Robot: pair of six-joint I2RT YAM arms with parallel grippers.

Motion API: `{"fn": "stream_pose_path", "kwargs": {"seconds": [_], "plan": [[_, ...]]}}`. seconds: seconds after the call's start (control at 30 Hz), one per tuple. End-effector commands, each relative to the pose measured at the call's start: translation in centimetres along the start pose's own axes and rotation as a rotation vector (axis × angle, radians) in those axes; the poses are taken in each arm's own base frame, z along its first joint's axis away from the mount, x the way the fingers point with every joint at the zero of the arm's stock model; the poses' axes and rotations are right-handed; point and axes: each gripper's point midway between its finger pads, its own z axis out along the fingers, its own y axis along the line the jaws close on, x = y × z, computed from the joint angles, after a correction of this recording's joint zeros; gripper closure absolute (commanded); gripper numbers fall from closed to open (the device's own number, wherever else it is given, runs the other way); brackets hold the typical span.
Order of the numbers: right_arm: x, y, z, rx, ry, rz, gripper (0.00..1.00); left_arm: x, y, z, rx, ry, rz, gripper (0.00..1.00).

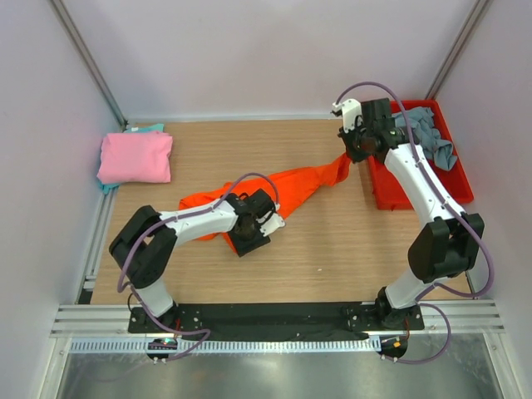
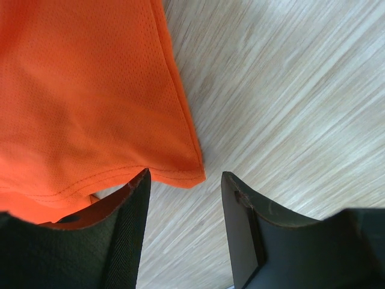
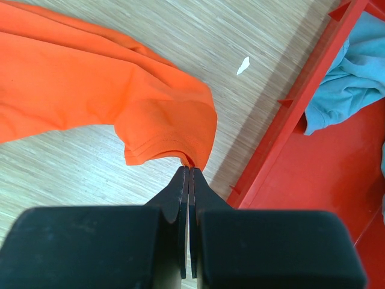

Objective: Fold and stack the t-shirts
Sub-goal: Flatten the tshirt out

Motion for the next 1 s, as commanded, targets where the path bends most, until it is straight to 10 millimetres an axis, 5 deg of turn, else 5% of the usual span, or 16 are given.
{"fn": "stream_pose_path", "kwargs": {"seconds": [0.0,0.27,0.4,0.5,0.6,0.7,0.73,0.87,0.97], "plan": [[-1.0,-0.4,0.0,0.005,-0.049,0.017,0.99,-0.6,0.1,0.2,-0.005,0.01,-0.007,0.48],[-0.7,-1.0,-0.2,0.008,-0.053,0.026,0.99,0.2,-0.7,1.7,0.032,0.07,-0.005,0.59],[-0.5,-1.2,-0.3,0.011,-0.056,0.033,0.99,0.2,-0.4,1.5,0.018,0.072,-0.006,0.92],[-0.8,-1.8,-1.1,0.031,-0.077,0.037,0.99,0.1,0.3,0.5,-0.021,0.056,0.004,1.0],[-1.6,-2.9,-2.8,0.087,-0.13,0.062,0.99,-0.8,3.0,-3.3,-0.159,-0.004,0.034,1.0],[-3.3,-4.6,-5.6,0.194,-0.218,0.073,0.99,-3.1,6.0,-9.8,-0.305,-0.186,0.048,1.0],[-3.7,-5.1,-6.3,0.227,-0.243,0.075,0.99,-4.1,7.6,-13.9,-0.396,-0.297,0.023,1.0],[-6.5,-7.6,-10.9,0.375,-0.366,0.094,0.99,-4.7,12.4,-23.5,-0.634,-0.51,-0.058,1.0],[-8.4,-8.4,-14.4,0.43,-0.457,0.132,0.99,-4.2,14.6,-27.6,-0.739,-0.532,-0.088,0.99]]}}
